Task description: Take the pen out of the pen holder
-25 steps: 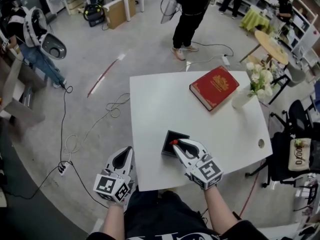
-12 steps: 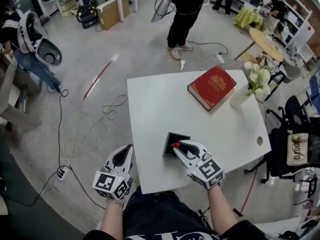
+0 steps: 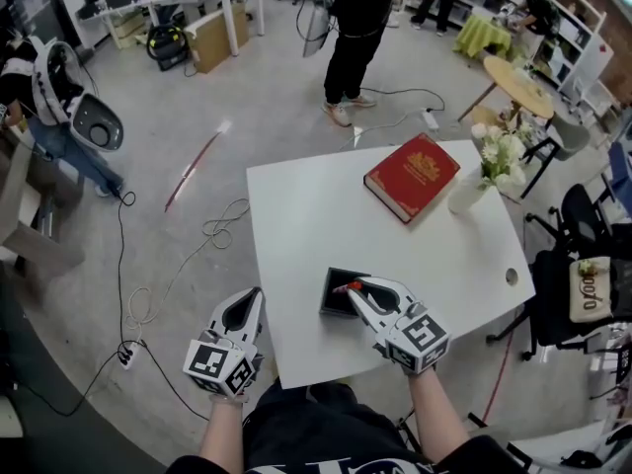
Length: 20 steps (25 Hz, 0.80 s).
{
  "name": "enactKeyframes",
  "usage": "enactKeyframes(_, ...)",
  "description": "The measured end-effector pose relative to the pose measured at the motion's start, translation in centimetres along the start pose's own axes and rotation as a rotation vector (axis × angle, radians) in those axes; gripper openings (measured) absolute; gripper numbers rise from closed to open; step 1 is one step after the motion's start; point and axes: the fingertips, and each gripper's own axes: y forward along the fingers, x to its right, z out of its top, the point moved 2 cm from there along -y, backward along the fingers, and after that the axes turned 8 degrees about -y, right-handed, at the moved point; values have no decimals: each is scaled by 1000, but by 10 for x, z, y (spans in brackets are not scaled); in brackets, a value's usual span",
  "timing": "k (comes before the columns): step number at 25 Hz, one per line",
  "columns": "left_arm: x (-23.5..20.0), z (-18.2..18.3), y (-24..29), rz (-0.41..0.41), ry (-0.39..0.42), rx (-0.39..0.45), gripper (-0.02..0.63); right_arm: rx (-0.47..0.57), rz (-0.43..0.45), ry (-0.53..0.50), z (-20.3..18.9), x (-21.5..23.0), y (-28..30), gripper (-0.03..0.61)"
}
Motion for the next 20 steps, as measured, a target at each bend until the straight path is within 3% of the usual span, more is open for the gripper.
enactKeyframes(20, 32, 20, 20, -76, 45, 19, 3, 78, -89, -55, 55, 8, -44, 74)
